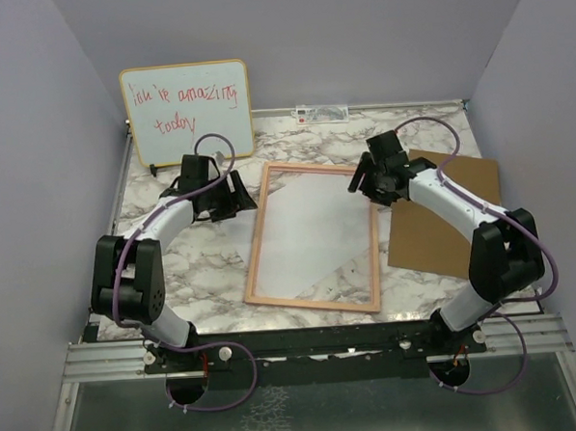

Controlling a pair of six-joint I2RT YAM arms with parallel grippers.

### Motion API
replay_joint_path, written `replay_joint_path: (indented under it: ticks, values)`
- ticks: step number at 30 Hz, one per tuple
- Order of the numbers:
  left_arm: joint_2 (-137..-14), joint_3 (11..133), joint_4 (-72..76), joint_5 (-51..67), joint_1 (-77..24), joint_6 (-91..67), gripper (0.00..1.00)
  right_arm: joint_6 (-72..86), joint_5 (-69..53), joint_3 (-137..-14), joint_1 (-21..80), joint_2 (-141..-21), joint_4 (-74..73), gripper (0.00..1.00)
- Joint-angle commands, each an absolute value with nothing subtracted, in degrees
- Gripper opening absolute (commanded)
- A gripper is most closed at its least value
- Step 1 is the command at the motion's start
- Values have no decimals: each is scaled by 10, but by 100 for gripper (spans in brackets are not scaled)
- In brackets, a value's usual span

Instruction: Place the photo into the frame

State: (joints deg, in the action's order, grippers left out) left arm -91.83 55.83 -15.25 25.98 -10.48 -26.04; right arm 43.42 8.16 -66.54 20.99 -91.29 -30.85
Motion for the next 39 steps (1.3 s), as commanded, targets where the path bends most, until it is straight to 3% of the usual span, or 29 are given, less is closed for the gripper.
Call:
replay_joint_path:
  ticks: [1,4,10,18,29,39]
  values:
    - [-884,575,-206,115,-90,-266,72,426,6,-713,256,-941,-257,67]
    - [-893,585,-250,48,-76,-271,72,433,-56,-772,297,-989,-233,65]
    - [-940,588,-254,88,-66,-272,71,465,-162,-866,359,-1089,-169,63]
    - [-962,565,-228,71,-50,-288,69,486,-195,-985,412,-1219,-166,57]
    - [-998,520,-208,97,-26,-332,55,461,-61,-1207,464,-1378,-363,49]
    - [-995,474,-155,148,-9,-351,51,429,15,-1282,495,-1446,-457,44]
